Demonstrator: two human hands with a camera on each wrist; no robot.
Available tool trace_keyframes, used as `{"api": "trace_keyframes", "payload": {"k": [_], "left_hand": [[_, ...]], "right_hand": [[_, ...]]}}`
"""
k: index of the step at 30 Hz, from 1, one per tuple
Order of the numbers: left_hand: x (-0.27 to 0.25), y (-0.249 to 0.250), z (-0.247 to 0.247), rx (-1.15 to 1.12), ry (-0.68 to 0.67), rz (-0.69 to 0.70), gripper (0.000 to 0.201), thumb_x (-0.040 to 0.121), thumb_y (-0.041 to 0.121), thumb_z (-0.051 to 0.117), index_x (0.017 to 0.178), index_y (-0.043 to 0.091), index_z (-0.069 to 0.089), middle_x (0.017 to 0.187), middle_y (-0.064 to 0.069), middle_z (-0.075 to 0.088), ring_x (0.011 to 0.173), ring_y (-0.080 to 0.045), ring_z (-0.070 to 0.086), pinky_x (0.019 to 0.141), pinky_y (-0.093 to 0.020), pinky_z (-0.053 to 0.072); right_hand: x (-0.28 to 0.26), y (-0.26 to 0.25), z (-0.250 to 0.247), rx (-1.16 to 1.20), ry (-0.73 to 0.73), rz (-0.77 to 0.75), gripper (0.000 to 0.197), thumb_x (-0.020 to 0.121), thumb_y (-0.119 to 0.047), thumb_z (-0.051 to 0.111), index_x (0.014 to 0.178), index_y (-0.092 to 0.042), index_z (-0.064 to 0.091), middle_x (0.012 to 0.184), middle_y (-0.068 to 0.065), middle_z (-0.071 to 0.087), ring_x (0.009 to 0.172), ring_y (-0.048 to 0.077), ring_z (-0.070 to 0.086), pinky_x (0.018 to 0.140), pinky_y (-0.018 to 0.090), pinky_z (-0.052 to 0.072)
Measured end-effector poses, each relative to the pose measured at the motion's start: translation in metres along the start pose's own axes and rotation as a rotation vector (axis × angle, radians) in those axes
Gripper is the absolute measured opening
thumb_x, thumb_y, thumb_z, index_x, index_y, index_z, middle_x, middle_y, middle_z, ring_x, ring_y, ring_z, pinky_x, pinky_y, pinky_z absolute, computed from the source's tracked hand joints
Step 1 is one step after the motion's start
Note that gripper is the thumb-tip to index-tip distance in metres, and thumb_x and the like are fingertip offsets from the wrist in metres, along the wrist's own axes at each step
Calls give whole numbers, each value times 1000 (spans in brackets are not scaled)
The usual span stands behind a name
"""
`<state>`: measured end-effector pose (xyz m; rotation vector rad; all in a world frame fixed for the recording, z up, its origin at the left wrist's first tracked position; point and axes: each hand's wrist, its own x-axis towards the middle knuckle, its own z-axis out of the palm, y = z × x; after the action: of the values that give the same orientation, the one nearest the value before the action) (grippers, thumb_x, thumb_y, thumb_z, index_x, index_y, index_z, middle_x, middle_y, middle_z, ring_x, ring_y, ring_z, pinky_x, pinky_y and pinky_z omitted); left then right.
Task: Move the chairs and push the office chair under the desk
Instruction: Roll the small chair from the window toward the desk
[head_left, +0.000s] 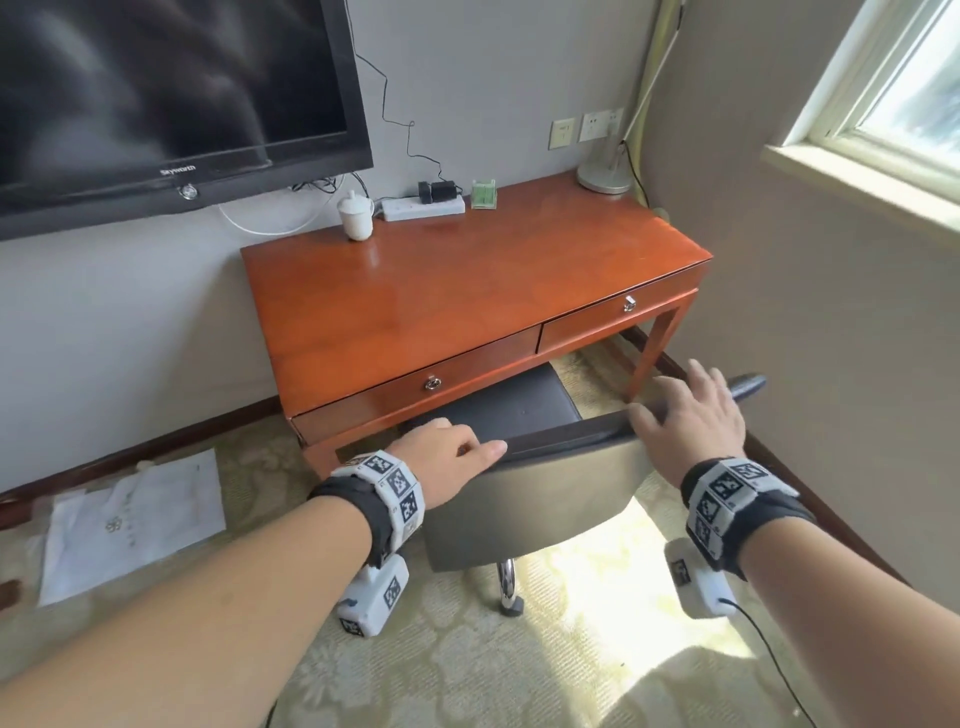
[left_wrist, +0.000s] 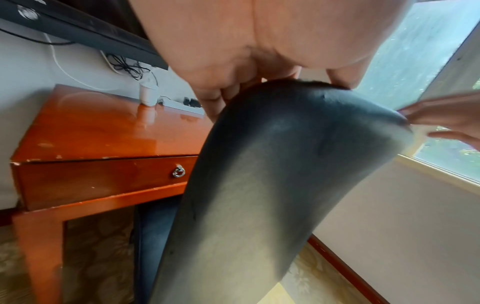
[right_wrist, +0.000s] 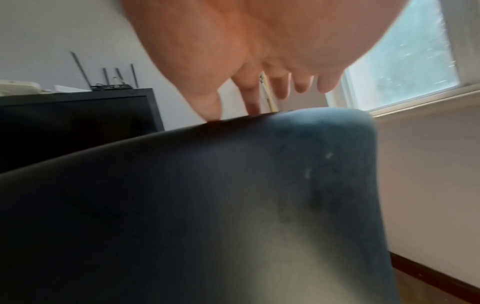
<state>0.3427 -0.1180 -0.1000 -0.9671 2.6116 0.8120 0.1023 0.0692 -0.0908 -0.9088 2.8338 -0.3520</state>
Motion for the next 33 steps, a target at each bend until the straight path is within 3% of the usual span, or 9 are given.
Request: {"api": "trace_keyframes", "payload": {"k": [3, 5, 12, 15, 21, 25, 29, 31, 33], "left_hand": [[-5, 6, 16, 49, -50, 14, 71, 89, 87, 33, 129, 32, 54, 127, 4, 49, 120, -19, 48, 100, -44, 45], [-7, 8, 21, 80, -42, 13, 73, 87, 86, 38, 133, 30, 50, 130, 0, 48, 125, -22, 44, 102, -44, 44], [-12, 22, 28, 79, -86, 20, 77, 87, 80, 49, 143, 28, 41, 142, -3, 41, 135, -26, 37, 110, -47, 39], [-13, 34, 38, 49, -93, 59, 71, 91, 74, 51, 146, 30, 38, 144, -4, 40, 137, -27, 35, 111, -46, 36], [-13, 50, 53, 47, -32, 102, 57, 100, 65, 45, 143, 29, 41, 140, -4, 43, 134, -27, 39, 110, -45, 36], [0, 56, 39, 127, -56, 28, 47, 100, 57, 50, 132, 23, 45, 134, -7, 44, 125, -28, 43, 99, -46, 45], [19, 84, 21, 289, -81, -67, 34, 94, 44, 58, 109, 18, 43, 115, -7, 53, 90, -26, 55, 64, -35, 43], [30, 109, 22, 292, -98, -77, 39, 91, 43, 64, 114, 17, 47, 105, -5, 61, 80, -22, 58, 58, -32, 42], [42, 145, 29, 197, -95, -54, 56, 86, 48, 69, 131, 23, 46, 101, -1, 63, 83, -21, 63, 64, -33, 48]], "right_hand": [[-2, -23, 11, -164, -231, -100, 58, 100, -71, 22, 133, -48, 63, 159, -7, 46, 159, 29, 17, 125, 69, -4], [-2, -30, 12, -208, -275, -92, 56, 99, -71, 19, 124, -52, 66, 152, -10, 49, 156, 30, 18, 122, 72, -9], [9, -15, 4, -267, -300, -103, 50, 101, -69, 22, 122, -56, 65, 151, -15, 49, 153, 28, 21, 122, 74, -5], [18, 2, 1, -289, -311, -118, 55, 93, -77, 19, 123, -60, 62, 154, -18, 47, 152, 25, 23, 122, 73, 0], [21, 17, 3, -212, -280, -78, 40, 100, -71, 33, 124, -60, 64, 163, -9, 37, 157, 27, 10, 125, 67, -4], [42, 15, 3, -190, -267, -123, 47, 98, -75, 30, 127, -58, 63, 164, -7, 37, 158, 28, 10, 124, 70, -6], [64, 20, -3, -249, -301, -245, 66, 88, -87, 21, 130, -57, 62, 154, -7, 47, 155, 32, 20, 121, 76, -2], [76, 30, -15, -276, -404, -313, 70, 83, -95, 25, 134, -59, 57, 153, -6, 46, 155, 33, 19, 119, 77, -3], [84, 47, -27, -367, -503, -409, 75, 75, -100, 35, 138, -60, 49, 148, -9, 45, 152, 33, 24, 116, 80, -1]]}}
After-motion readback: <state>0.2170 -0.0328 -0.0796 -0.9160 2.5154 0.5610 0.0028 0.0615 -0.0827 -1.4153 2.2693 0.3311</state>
